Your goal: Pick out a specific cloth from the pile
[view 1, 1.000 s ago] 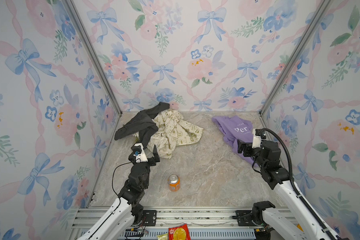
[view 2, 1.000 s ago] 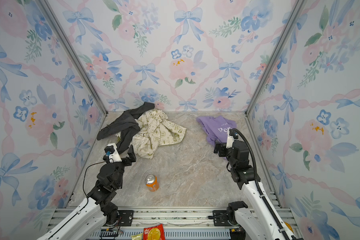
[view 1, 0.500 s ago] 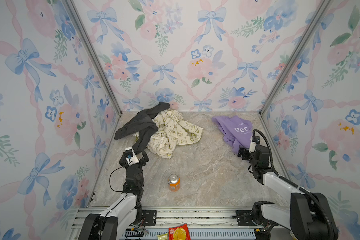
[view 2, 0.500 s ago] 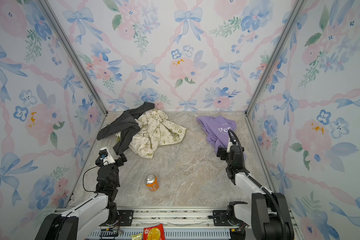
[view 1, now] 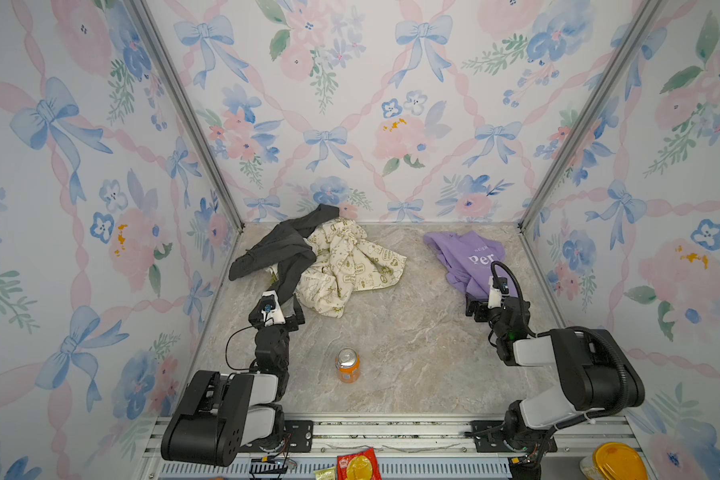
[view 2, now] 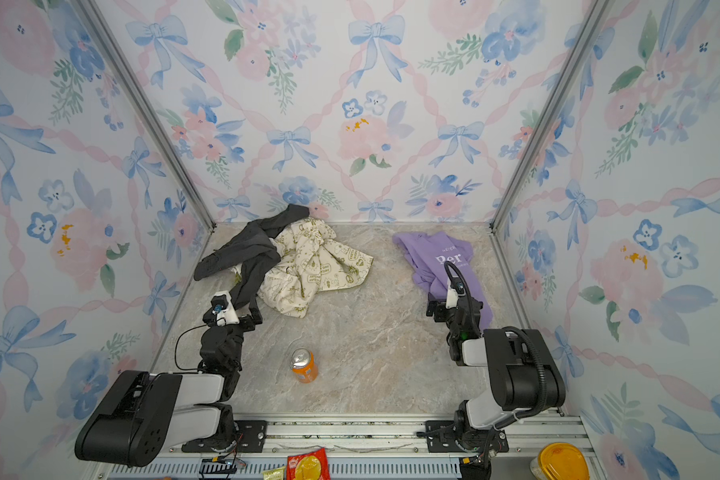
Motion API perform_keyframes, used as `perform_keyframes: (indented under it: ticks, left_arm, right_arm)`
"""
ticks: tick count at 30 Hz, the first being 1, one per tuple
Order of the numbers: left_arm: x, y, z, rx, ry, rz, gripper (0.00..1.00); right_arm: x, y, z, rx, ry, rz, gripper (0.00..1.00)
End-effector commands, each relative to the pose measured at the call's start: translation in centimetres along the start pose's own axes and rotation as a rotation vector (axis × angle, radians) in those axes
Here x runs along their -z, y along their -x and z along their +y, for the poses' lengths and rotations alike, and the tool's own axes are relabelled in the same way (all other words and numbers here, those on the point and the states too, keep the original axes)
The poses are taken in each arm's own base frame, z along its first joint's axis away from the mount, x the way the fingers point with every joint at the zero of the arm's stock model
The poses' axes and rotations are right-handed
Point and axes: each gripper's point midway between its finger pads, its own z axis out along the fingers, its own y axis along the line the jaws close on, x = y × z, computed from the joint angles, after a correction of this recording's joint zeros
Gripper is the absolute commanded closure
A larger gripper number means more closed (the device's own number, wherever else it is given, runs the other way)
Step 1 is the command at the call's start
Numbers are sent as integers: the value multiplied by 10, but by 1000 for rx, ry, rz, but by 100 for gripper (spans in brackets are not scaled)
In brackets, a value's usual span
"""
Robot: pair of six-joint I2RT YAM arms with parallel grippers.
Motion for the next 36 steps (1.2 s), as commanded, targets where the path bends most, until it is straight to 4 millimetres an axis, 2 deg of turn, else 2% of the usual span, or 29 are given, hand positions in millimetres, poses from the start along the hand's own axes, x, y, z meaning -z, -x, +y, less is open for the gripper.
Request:
perform_keyframes:
  ticks: [1, 7, 9, 15, 36]
  left_arm:
    - [-6, 13, -15, -2, -85, -54, 2]
    - [-17, -6, -24, -17, -122, -19, 2]
    - [-24, -6, -29, -29, -136, -23, 2]
    - [-40, -16, -22, -21, -74, 52, 2]
    - [-40, -16, -24, -37, -68, 51, 2]
  right_arm:
    - [-5, 30, 6, 9, 47, -82, 3]
    - [-8, 30, 8, 16, 53, -64, 3]
    - [-8, 30, 8, 19, 49, -64, 3]
    - [-8, 30, 9, 19, 50, -63, 3]
    - [-8, 29, 8, 19, 50, -61, 3]
